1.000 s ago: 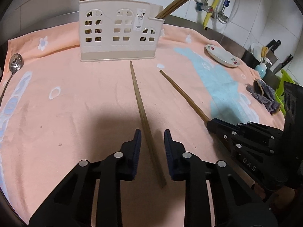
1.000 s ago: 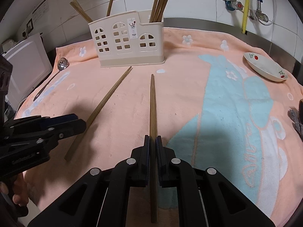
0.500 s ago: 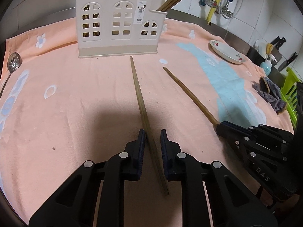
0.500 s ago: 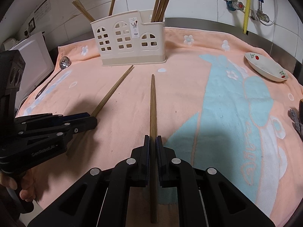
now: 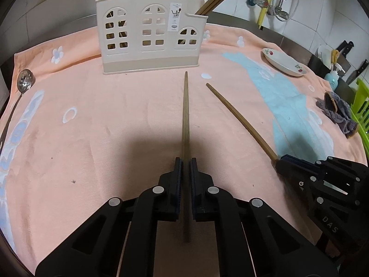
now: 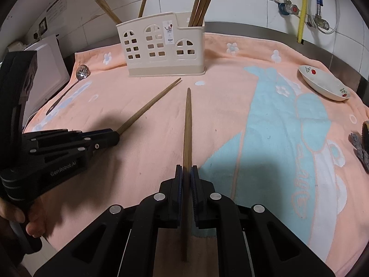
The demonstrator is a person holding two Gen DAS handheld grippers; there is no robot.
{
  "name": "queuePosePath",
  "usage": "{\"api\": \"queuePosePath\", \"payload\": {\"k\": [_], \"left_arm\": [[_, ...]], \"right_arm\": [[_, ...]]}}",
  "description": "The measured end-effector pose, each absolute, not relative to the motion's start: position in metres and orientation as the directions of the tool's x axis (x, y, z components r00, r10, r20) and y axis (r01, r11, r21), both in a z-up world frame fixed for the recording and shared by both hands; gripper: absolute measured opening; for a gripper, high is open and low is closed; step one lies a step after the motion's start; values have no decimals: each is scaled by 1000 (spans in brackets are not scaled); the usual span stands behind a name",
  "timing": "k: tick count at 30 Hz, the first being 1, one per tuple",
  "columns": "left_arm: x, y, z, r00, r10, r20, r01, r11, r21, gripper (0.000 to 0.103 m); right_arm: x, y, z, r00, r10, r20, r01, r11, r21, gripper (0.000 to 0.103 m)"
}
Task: Organize utensils
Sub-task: 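Hold both chopsticks closed in the tools above the towel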
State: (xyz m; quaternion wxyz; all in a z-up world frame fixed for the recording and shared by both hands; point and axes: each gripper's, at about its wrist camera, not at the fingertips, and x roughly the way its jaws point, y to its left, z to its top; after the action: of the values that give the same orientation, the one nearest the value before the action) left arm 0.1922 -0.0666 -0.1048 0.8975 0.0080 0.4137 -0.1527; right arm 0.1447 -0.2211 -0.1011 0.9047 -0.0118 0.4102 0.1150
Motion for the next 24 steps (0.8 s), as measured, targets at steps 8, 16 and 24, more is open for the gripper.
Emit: {"api": "queuePosePath", "payload": {"k": [8, 16, 24], "left_arm": [[187, -51, -88, 638, -290, -714, 280, 950, -136, 6], [182, -40, -68, 650, -314, -692, 302, 942, -143, 6], [181, -39, -83, 620, -304, -723, 308, 942, -132, 6]], "right_arm": [[140, -222, -103, 642, 203, -739, -229, 971, 68, 9], [137, -224, -99, 652, 211, -728, -230, 970, 75, 8], [138, -224, -102, 648, 208, -733, -226, 971, 75, 8]]}}
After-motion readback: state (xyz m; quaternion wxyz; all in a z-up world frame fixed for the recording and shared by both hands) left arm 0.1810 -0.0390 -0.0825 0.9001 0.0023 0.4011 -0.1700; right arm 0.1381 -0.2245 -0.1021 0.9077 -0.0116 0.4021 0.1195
